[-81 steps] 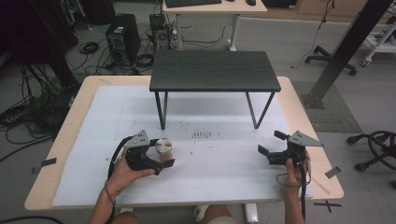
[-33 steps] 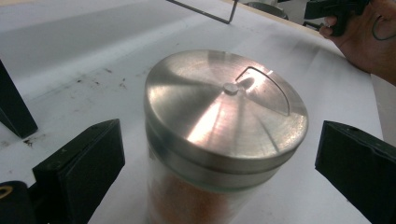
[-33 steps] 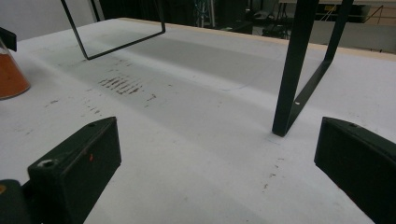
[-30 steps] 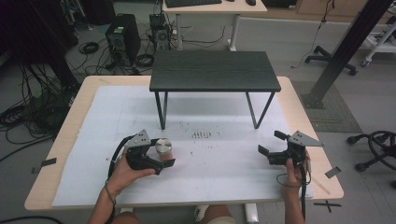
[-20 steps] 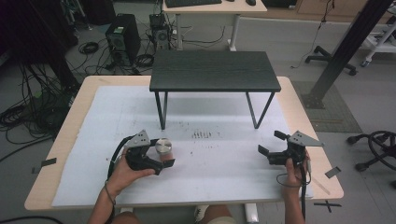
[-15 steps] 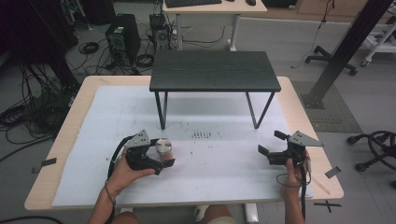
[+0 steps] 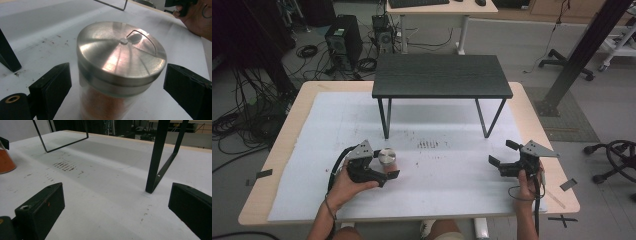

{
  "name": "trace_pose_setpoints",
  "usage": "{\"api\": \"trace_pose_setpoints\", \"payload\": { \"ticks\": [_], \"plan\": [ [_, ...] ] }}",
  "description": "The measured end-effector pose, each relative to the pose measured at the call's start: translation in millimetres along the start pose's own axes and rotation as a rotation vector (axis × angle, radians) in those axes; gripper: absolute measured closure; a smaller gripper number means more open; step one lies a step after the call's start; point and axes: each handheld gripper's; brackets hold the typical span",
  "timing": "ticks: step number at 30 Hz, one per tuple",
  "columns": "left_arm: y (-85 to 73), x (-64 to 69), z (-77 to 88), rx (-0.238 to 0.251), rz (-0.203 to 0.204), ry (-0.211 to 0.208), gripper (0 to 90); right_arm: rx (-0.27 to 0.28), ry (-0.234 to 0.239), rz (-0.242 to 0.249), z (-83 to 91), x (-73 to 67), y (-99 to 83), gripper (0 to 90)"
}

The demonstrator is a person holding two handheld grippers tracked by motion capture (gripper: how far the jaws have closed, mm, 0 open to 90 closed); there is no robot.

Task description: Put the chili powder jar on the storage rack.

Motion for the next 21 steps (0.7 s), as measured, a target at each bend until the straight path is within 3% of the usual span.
{"api": "trace_pose_setpoints", "payload": {
  "ticks": [12,21],
  "plan": [
    [-3.3,1.2,0.1,0.001,-0.03,0.013,25.0,-0.001,-0.001,0.0,0.0,0.0,0.0,0.3],
    [-6.2,-0.1,3.0,0.026,-0.052,0.055,40.5,0.0,-0.001,0.0,0.1,0.0,0.0,0.3]
  ]
}}
Point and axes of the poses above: each handheld gripper's, and its own axes: z roughly backward along the jaws, y roughly out of its top, x roughly to its right, and after that the axes turned 1 degree about z, right-handed
